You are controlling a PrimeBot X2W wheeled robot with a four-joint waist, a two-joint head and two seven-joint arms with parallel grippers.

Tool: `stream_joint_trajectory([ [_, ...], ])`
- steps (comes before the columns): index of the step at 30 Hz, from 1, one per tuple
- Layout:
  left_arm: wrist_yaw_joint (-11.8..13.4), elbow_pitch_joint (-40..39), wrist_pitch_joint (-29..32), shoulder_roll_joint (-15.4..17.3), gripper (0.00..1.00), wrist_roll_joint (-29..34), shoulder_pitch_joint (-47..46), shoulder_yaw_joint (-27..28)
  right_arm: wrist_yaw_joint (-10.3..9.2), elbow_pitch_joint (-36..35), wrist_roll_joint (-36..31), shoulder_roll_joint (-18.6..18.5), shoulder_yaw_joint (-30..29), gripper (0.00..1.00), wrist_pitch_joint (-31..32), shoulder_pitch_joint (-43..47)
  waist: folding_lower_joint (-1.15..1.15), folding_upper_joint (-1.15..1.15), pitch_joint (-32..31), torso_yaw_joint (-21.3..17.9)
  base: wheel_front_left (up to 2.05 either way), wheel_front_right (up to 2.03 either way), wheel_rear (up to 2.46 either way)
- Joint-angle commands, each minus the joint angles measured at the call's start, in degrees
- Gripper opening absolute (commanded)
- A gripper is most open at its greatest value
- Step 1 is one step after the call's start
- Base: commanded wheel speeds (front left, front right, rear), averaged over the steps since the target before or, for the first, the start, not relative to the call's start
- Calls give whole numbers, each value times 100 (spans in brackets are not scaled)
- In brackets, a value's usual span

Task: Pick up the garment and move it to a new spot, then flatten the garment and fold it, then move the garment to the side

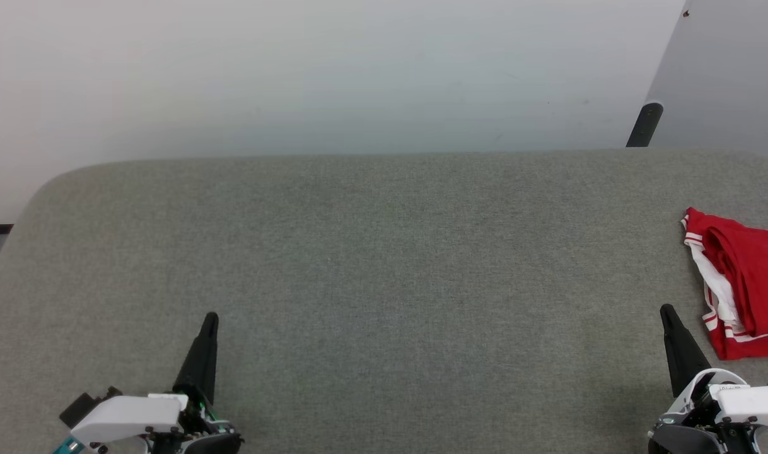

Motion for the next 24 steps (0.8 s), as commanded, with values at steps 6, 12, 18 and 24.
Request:
stream_joint_trajectory([
  [6, -2, 6, 10, -1, 0, -17, -57, 13, 0, 1, 24, 15, 20, 0, 10, -15, 0, 0, 0, 0, 0, 0, 0],
  [12, -2, 6, 9, -1, 0, -17, -57, 13, 0, 1, 23, 15, 20, 0, 10, -15, 0, 0, 0, 0, 0, 0, 0],
  [18, -2, 6, 9, -1, 0, -18, -57, 12, 0, 1, 24, 15, 19, 0, 10, -15, 0, 0, 0, 0, 0, 0, 0],
  [24, -2, 6, 9, -1, 0, -18, -57, 12, 0, 1, 24, 15, 20, 0, 9, -15, 0, 0, 0, 0, 0, 0, 0],
])
